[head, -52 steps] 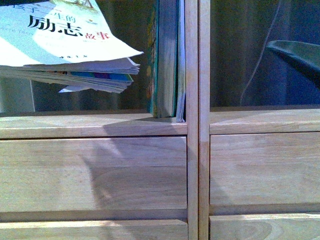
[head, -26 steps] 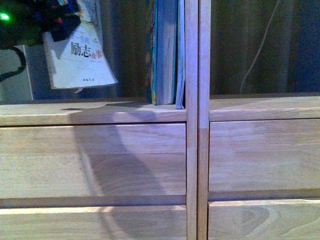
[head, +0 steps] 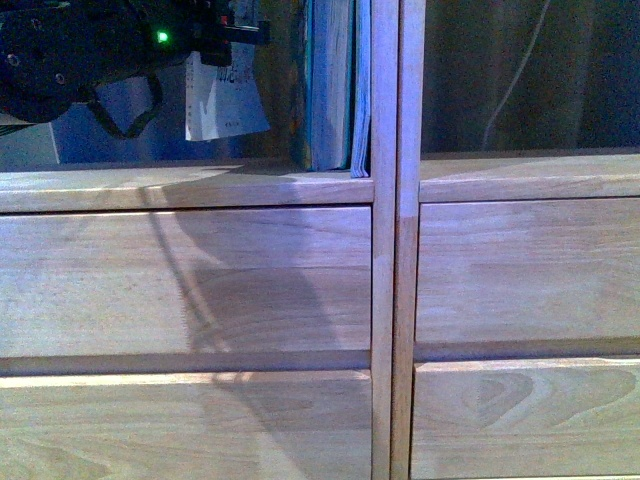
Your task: Organize books on shelf
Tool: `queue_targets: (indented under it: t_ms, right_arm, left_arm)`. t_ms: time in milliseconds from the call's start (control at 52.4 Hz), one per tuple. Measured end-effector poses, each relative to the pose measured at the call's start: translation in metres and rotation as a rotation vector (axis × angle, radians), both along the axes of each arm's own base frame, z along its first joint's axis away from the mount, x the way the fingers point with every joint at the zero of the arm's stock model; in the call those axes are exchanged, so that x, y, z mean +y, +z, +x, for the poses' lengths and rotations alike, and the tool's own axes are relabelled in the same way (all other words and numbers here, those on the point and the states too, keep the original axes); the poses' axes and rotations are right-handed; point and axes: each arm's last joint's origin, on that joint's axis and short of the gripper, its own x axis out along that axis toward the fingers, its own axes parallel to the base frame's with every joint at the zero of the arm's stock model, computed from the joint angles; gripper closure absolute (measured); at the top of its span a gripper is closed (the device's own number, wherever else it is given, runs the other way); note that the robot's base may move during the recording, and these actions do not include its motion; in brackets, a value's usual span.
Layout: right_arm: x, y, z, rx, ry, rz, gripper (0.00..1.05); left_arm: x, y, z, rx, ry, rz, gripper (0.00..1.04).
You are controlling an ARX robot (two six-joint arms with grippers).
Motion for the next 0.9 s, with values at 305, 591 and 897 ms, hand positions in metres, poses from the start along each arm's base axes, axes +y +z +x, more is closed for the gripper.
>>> queue_targets:
  t_ms: [305, 591, 897]
  right_arm:
    - [0.0, 0.0, 0.0, -0.046, -0.031, -0.085, 0.07]
    - [0.0, 0.0, 0.0, -0.048, -0.032, -0.088, 0.07]
    - [0.0, 0.0, 0.0, -0.05, -0.032, -0.091, 0.07]
  left_arm:
    - [-0.018, -0.01, 0.026, 0.017, 0.03, 0.06, 0.88]
    - [-0.047, -0.012, 0.033, 0.088, 0.071, 0.08, 0.82]
    - [-0.05, -0.03, 0.021, 0.154, 0.079, 0.057, 0.28]
